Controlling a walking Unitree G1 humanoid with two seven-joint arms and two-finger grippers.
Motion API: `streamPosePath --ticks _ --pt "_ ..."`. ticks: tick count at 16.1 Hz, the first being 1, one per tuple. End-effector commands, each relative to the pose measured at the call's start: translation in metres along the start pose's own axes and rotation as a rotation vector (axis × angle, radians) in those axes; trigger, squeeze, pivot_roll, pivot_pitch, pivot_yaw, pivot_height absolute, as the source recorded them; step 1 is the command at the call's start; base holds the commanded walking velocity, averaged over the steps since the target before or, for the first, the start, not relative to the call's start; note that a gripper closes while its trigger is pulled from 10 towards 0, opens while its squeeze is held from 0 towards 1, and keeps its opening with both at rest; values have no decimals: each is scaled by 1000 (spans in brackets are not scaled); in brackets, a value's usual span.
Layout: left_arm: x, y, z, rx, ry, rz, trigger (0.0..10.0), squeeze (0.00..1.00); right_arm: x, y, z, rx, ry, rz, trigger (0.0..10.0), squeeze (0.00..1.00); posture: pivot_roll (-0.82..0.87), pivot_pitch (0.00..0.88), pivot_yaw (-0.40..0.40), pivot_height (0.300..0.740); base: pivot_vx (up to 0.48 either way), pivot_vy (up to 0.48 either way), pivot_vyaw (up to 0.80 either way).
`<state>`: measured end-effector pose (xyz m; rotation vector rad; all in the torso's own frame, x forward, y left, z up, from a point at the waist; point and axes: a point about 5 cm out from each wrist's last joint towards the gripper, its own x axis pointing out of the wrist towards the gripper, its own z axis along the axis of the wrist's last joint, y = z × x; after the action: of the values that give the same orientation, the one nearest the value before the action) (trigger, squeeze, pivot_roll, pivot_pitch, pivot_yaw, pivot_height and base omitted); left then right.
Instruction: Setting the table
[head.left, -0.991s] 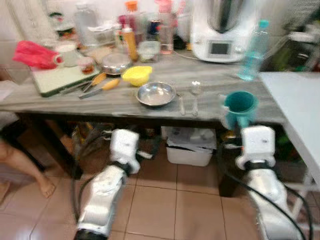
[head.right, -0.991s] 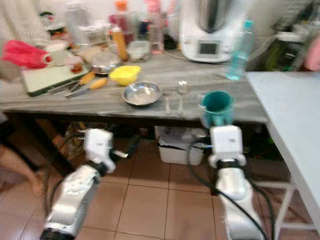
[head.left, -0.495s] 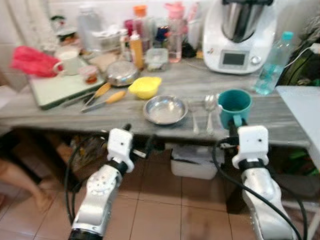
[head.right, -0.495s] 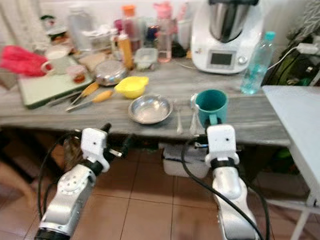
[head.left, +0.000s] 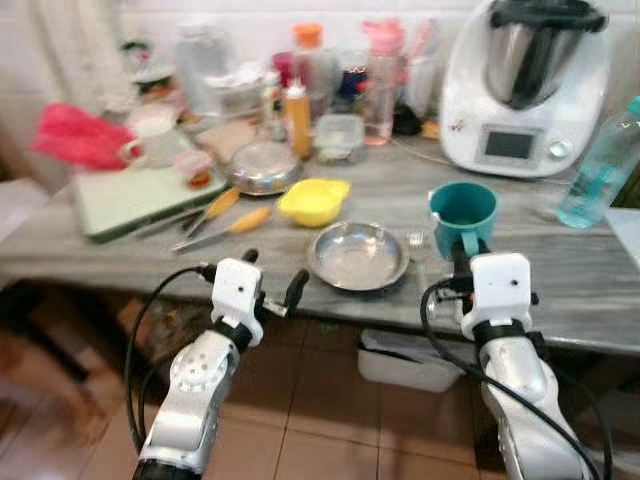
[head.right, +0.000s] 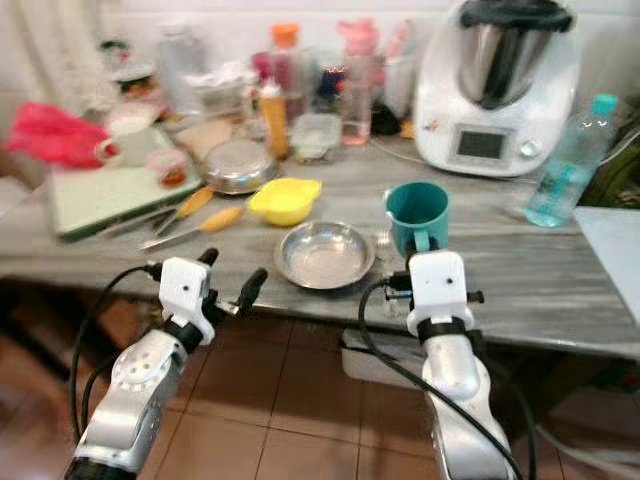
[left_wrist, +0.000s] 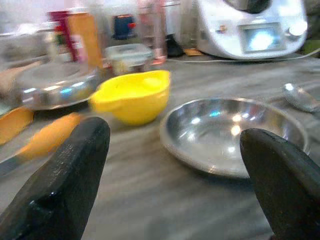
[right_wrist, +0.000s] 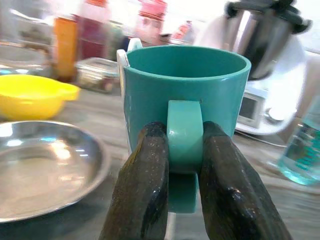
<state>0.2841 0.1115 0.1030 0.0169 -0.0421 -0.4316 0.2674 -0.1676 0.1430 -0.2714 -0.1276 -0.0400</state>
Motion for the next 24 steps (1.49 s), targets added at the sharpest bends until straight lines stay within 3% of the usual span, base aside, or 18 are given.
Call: streamPosePath --ticks 1,8,13,18,24 --pt "2 -5 1 3 0 -14 10000 0 1 -8 4 -16 -22 -31 10000 0 -175 0 34 740 281 0 0" --pt "-4 2 0 19 17 -38 10000 0 1 -8 5 -18 -20 -34 10000 0 -175 0 35 740 40 0 0" --pt "-15 -4 1 -1 55 -207 10000 0 1 -6 5 -10 -22 -19 10000 0 -165 0 34 740 0 0 0" --pt "-30 -6 2 16 107 -330 10000 0 22 -11 12 29 -29 15 10000 0 -144 24 52 740 0 0 0" --pt "-32 -10 7 19 121 -395 10000 0 45 -8 16 92 -14 4 10000 0 -133 35 73 740 0 0 0"
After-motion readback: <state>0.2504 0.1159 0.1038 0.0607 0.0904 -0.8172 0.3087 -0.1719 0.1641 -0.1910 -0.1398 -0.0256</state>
